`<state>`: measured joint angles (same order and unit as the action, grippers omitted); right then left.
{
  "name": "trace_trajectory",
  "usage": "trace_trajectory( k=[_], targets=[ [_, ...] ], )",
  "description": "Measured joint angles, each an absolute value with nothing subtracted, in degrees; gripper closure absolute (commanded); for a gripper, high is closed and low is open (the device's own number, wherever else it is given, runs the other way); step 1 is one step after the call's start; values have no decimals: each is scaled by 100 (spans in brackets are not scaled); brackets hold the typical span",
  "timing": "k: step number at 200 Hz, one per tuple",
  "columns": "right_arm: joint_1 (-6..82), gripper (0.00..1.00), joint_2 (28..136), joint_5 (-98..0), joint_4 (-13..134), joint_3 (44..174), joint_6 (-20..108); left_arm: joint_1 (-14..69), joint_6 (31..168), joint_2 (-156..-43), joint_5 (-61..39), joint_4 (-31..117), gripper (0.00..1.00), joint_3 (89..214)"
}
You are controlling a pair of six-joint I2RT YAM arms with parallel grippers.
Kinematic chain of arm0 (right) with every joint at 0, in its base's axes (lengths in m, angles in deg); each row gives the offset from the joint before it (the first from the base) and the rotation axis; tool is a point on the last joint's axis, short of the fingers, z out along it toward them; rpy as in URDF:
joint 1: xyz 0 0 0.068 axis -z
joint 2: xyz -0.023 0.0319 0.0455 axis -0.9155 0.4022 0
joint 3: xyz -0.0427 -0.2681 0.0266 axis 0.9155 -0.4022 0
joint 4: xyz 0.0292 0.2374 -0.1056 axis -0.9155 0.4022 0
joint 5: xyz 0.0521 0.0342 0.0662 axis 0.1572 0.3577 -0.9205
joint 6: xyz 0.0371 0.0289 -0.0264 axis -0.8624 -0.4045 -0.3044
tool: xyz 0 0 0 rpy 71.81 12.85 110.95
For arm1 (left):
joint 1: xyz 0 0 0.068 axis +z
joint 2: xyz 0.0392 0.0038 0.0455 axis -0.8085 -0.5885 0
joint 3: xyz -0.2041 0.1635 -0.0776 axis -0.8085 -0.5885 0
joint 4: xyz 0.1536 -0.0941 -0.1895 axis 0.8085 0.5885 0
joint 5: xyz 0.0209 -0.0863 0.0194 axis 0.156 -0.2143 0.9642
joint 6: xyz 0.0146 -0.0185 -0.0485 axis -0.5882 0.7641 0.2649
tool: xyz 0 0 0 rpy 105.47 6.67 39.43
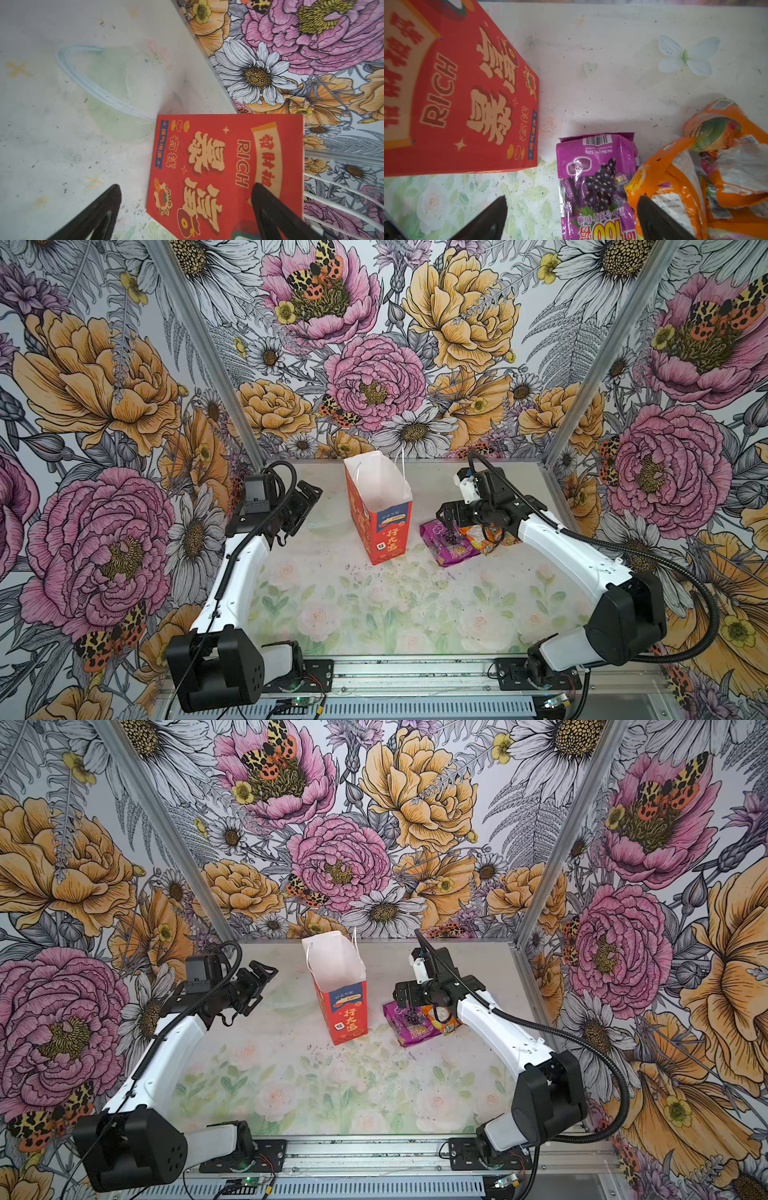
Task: Place the snacks into the paper bag
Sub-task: 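Lower the right gripper onto the purple grape pouch and close it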
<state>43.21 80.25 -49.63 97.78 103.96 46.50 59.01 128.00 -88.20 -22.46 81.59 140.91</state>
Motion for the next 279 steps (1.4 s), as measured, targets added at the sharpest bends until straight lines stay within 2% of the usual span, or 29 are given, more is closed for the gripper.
trace_trajectory(
  k=[46,96,199,237,279],
  targets=[
    [3978,0,8563,-4432,9968,10431,4600,5899,12723,-8753,-2270,8017,1,13602],
    [3661,0,9105,-3798,10086,10514,4414,5895,12972,-8656,-2620,7112,1,12799],
    [3324,1,10012,-3015,10272,10733,4342,5814,13068,-8731,-2919,6557,1,12754],
    [3261,9,10335,-2711,10333,10868,4362,5807,13068,-8731,-2921,6500,1,12754],
    [3244,33,10366,-2554,10351,10903,4469,5792,13068,-8731,-2921,6480,1,12754]
  ],
)
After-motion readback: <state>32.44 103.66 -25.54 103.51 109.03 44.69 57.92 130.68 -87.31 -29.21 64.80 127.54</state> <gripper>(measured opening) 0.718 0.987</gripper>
